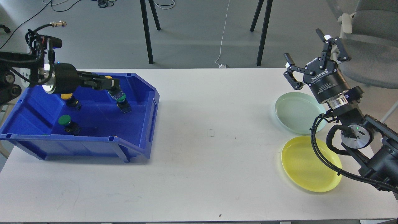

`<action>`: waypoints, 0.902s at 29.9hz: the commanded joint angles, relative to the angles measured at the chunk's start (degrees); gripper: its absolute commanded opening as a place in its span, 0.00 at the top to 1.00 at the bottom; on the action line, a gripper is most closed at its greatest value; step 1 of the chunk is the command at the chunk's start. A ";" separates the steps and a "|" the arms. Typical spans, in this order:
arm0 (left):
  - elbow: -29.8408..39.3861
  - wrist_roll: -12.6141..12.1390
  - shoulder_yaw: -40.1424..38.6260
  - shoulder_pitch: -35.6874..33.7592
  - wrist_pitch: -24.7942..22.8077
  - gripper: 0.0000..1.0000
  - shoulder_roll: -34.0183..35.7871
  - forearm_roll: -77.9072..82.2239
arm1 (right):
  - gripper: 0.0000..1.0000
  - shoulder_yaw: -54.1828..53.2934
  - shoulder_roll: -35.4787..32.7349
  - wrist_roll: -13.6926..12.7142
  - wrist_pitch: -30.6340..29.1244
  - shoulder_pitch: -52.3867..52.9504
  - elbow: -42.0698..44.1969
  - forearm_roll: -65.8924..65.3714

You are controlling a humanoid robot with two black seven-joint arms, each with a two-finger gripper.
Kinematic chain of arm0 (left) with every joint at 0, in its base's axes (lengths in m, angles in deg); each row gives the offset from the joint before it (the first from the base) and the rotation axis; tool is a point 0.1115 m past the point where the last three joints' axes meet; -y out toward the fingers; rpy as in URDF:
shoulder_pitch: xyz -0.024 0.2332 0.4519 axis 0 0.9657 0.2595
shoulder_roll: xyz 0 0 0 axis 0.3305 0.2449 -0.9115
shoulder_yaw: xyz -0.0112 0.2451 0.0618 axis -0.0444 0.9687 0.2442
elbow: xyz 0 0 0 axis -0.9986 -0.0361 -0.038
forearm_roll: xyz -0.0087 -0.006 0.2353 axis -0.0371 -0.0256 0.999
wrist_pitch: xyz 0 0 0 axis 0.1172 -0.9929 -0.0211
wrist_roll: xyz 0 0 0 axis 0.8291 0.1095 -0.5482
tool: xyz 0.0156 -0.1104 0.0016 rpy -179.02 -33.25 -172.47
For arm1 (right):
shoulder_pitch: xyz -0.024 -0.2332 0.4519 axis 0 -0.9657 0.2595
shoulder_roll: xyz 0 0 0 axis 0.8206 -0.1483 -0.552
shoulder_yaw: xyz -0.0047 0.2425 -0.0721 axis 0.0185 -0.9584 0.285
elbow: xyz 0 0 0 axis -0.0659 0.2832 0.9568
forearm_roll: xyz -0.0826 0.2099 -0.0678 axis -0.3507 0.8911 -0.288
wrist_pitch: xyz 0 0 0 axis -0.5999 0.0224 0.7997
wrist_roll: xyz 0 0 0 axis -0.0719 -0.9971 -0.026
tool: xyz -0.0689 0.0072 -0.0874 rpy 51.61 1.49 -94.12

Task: Pass button and place on color plate
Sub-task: 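Lift the yellow button and carry it toward the right gripper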

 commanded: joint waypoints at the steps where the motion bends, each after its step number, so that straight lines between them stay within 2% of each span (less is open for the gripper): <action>1: 4.90 0.02 -11.45 2.93 -2.57 0.97 -0.90 -14.18 | 0.01 -2.75 -1.84 -0.01 2.86 -1.13 -0.41 -0.27; 4: 6.84 0.02 -14.89 6.45 -2.57 0.97 -5.29 -19.30 | 0.01 -2.67 -4.57 -0.01 6.03 -1.30 -0.41 -1.41; 9: 7.37 0.02 -20.77 15.32 -2.57 0.97 -15.12 -26.07 | 0.01 -2.58 -5.37 -0.01 6.83 -4.38 -1.46 -5.62; 14: 5.27 0.02 -23.51 21.83 -1.47 0.97 -28.14 -27.31 | 0.01 -2.05 -4.14 -0.01 11.13 -7.80 -7.25 -20.44; 19: 4.21 0.02 -25.45 22.89 -0.67 0.97 -29.12 -32.31 | 0.01 -1.17 1.30 -0.01 15.35 -10.00 -11.57 -36.99; 27: 4.21 0.02 -25.62 23.24 -0.85 0.97 -28.95 -32.76 | 0.01 -1.08 10.53 -0.01 15.88 -9.74 -14.65 -38.50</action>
